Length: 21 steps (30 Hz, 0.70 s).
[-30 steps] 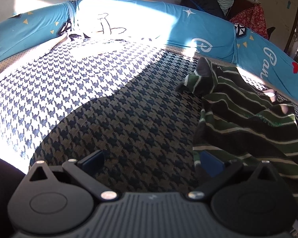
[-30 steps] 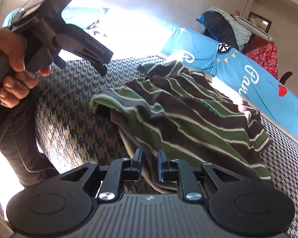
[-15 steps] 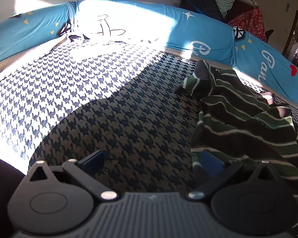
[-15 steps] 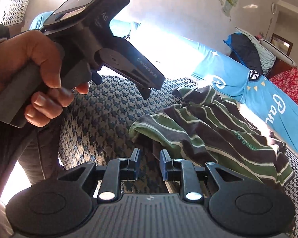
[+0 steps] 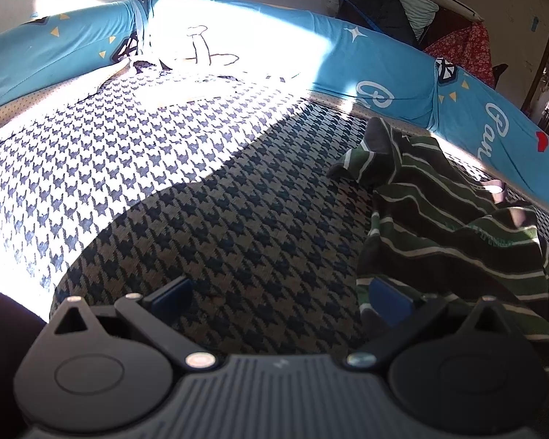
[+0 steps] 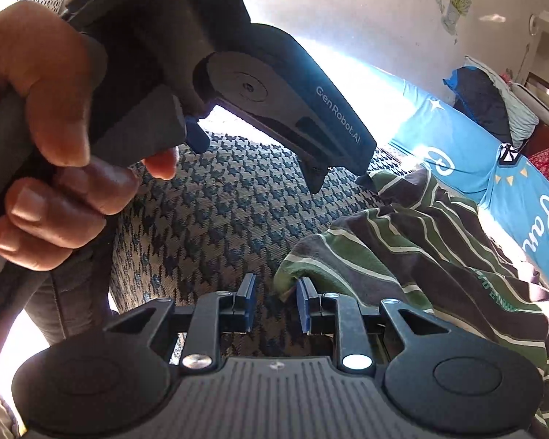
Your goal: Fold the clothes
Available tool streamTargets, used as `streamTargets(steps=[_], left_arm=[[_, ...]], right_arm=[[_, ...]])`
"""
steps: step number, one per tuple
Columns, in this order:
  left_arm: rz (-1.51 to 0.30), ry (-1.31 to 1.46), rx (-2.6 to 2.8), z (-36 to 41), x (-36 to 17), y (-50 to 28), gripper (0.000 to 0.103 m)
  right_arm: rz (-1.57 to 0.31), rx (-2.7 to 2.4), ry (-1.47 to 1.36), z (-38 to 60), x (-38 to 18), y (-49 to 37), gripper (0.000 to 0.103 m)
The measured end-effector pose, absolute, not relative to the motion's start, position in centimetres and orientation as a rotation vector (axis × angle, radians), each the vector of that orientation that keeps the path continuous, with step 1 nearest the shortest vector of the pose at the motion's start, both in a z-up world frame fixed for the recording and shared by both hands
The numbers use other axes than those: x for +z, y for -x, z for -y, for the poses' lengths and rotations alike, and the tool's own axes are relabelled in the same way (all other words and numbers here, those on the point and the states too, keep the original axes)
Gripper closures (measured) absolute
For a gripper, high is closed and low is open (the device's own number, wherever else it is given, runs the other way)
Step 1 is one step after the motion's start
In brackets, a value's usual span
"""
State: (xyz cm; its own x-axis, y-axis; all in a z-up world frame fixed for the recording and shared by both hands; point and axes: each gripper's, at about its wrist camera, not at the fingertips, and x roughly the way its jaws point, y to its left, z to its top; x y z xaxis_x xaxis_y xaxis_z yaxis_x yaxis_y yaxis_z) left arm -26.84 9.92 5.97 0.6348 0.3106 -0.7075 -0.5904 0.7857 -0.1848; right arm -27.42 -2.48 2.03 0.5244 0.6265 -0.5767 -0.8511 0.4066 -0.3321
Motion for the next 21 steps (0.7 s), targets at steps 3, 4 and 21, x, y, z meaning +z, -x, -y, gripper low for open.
streamTargets(steps=[3,4,21], left_arm=[[-0.711,0.434,0.541,-10.1,6.0,27.0,0.0],[-0.711,0.436,0.543,-10.1,5.9,27.0,0.0],[-0.522,0.38,0.65,-11.1,9.5,28.9,0.0]], right_arm=[[-0.39,0.925,0.66,1.9,1.6,27.0,0.077],[-0.389,0.915,0.661,1.7,1.4,26.9,0.077],[-0.695,1.149,-0.016,4.1,5.9,22.6,0.091]])
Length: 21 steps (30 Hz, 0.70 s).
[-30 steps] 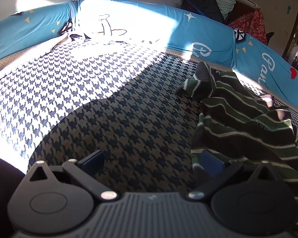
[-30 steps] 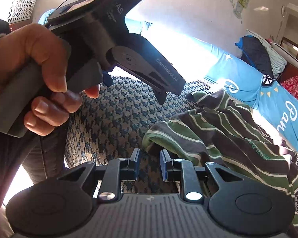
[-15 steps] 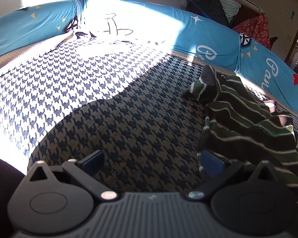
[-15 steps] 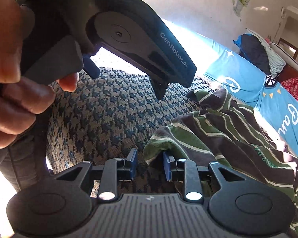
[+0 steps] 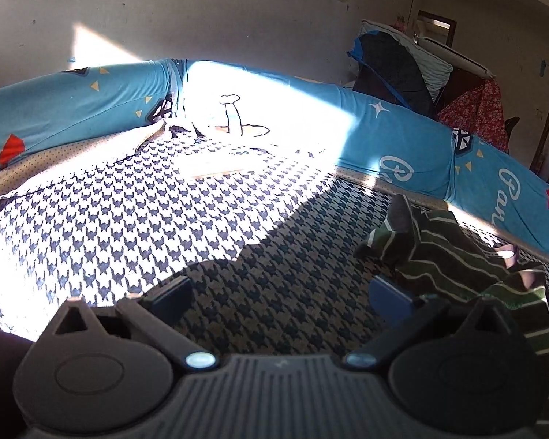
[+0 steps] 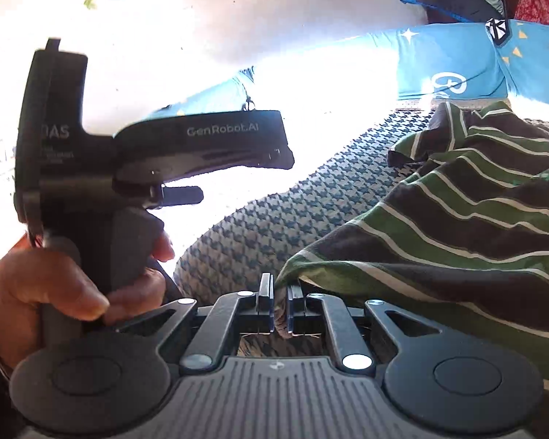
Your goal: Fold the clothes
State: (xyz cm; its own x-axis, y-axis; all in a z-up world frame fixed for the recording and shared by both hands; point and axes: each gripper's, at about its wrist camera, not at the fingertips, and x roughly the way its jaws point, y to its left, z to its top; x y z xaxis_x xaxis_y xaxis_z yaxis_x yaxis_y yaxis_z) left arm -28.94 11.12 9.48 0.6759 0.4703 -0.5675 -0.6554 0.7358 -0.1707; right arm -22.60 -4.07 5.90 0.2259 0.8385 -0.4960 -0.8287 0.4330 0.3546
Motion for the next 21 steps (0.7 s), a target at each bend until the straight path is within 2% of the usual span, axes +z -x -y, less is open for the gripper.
streamTargets(steps=[2,4,18,21], left_arm=[[-0.539,0.377,0.655,-11.2,9.3,28.7,0.0],[-0.551,0.375,0.651,-11.2,9.2,28.6,0.0],[-0.6,0.362,0.607,-10.4,8.3,28.1,0.0],[-0.618,0.354,0.587,-10.0,8.1,27.8,0.0]], right_arm=[[-0.67,1.194,0.008,4.1,6.1,23.3,0.087],[-0.652,1.235,0.056,4.0,6.3,24.1,0.08],[-0.643,1.055,0.388,8.1,3.5,26.8,0.076],[-0.592,1.02,0.489,8.4,3.0,27.5,0.069]])
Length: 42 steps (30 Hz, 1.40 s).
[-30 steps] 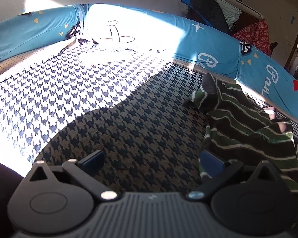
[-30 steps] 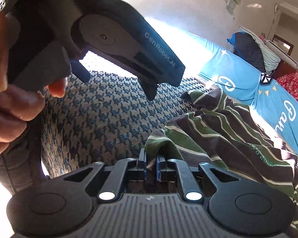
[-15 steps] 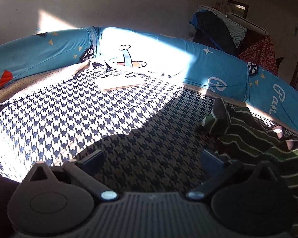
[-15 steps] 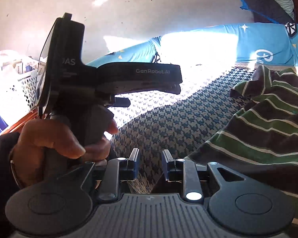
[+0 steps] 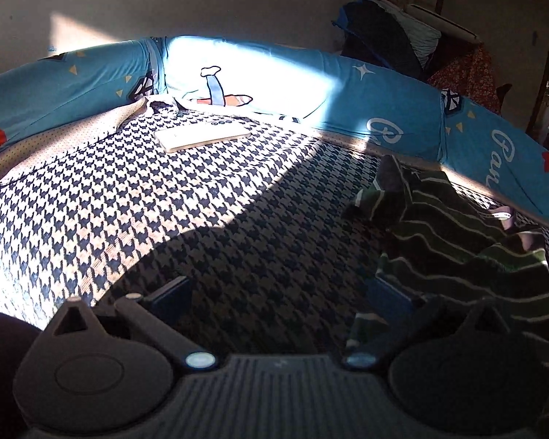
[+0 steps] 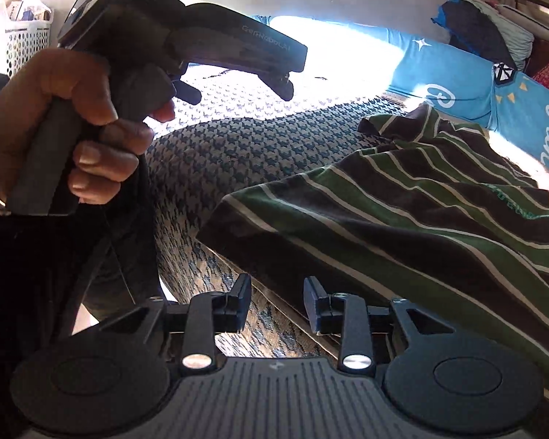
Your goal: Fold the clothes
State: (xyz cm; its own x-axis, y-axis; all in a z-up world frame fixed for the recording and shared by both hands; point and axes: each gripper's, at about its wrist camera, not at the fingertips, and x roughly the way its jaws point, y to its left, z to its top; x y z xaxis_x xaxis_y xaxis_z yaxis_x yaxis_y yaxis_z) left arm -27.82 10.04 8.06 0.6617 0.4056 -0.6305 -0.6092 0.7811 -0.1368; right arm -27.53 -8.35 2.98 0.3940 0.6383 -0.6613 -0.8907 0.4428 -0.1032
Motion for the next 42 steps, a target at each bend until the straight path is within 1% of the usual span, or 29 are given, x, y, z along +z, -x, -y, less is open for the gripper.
streamTargets(steps=[3,9,13,17,21,22,24,26,27,30,36,39,42], left_arm=[[-0.634,0.345,0.567,-9.6,7.8,27.5,0.0],[-0.646,0.337,0.55,-9.1,7.6,27.2,0.0],[-0.655,0.338,0.541,-8.9,7.5,27.0,0.0],[-0.664,0.337,0.534,-8.6,7.4,26.7,0.0],[-0.669,0.332,0.523,-8.1,7.3,26.5,0.0],[-0.671,0.331,0.52,-8.0,7.3,26.4,0.0],[-0.673,0.329,0.519,-7.9,7.3,26.3,0.0],[-0.674,0.327,0.515,-7.8,7.3,26.2,0.0],[-0.675,0.324,0.512,-7.7,7.3,26.2,0.0],[-0.682,0.307,0.502,-7.2,7.2,25.8,0.0],[-0.725,0.269,0.47,-5.9,6.6,24.9,0.0],[-0.754,0.23,0.443,-4.9,6.1,24.2,0.0],[-0.775,0.199,0.431,-4.2,5.7,23.8,0.0]], right_arm=[[-0.551,0.991,0.568,8.5,2.4,28.1,0.067],[-0.487,0.946,0.717,8.3,1.4,28.8,0.059],[-0.451,0.901,0.844,8.0,0.0,29.1,0.058],[-0.375,0.885,0.937,7.6,-0.9,29.7,0.058],[-0.368,0.887,0.937,7.6,-0.9,29.6,0.06],[-0.373,0.891,0.928,7.6,-0.8,29.5,0.062],[-0.37,0.899,0.916,7.7,-0.6,29.5,0.07],[-0.372,0.901,0.895,7.8,-0.3,29.6,0.094],[-0.379,0.893,0.884,7.8,0.0,29.5,0.098],[-0.448,0.926,0.812,8.4,0.9,29.1,0.098],[-0.53,1.012,0.765,9.1,1.2,29.8,0.097],[-0.547,1.017,0.761,9.3,1.2,29.9,0.097],[-0.557,1.016,0.744,9.5,1.3,29.8,0.094]])
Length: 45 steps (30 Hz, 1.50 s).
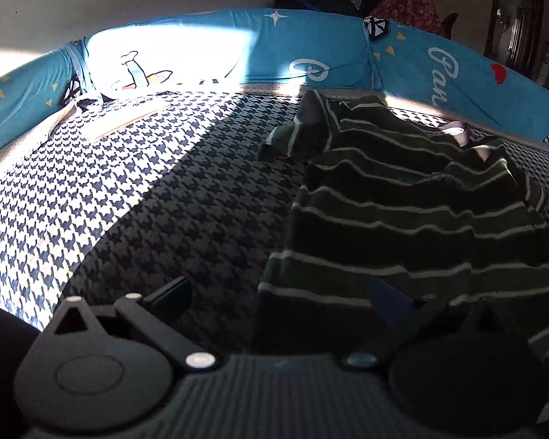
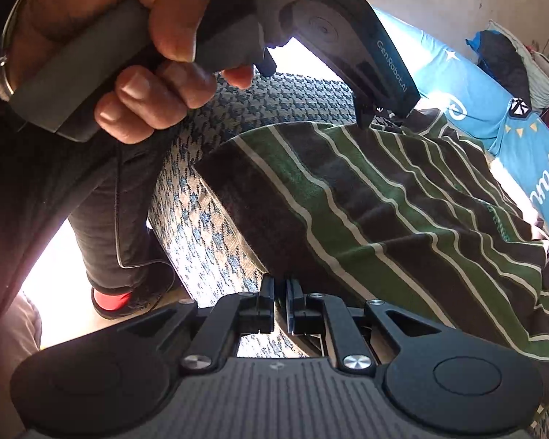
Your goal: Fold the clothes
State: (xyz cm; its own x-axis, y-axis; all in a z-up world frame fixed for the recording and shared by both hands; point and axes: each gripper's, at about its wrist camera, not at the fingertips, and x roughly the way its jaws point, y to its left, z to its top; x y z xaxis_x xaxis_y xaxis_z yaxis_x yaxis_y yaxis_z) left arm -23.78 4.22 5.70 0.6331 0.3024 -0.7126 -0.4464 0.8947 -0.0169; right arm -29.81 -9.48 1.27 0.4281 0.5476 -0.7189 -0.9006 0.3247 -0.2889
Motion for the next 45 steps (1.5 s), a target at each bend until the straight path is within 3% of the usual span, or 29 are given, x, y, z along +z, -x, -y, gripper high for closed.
streamTargets(steps=[5,15,19,28,34,43,45], left_arm=[[-0.786,0.196,0.424,-3.9,5.4,23.4,0.0],[-0.793,0.202,0.407,-3.9,5.3,23.1,0.0],[-0.8,0.202,0.395,-3.7,5.2,23.0,0.0],[-0.809,0.229,0.369,-3.6,5.0,22.5,0.0],[-0.814,0.246,0.359,-3.5,4.8,22.5,0.0],[-0.818,0.268,0.366,-3.9,4.7,22.6,0.0],[-0.82,0.267,0.367,-3.9,4.7,22.6,0.0]], right_arm=[[-0.541,0.973,0.639,11.0,2.8,29.4,0.085],[-0.556,0.633,0.385,16.4,5.5,25.9,0.081],[-0.556,0.452,0.273,19.7,6.4,24.4,0.069],[-0.654,0.118,0.016,27.0,6.1,22.2,0.068],[-0.73,0.071,-0.092,28.9,4.7,21.3,0.046],[-0.792,0.073,-0.264,29.6,2.7,20.1,0.046],[-0.788,0.076,-0.251,29.4,2.8,20.2,0.052]])
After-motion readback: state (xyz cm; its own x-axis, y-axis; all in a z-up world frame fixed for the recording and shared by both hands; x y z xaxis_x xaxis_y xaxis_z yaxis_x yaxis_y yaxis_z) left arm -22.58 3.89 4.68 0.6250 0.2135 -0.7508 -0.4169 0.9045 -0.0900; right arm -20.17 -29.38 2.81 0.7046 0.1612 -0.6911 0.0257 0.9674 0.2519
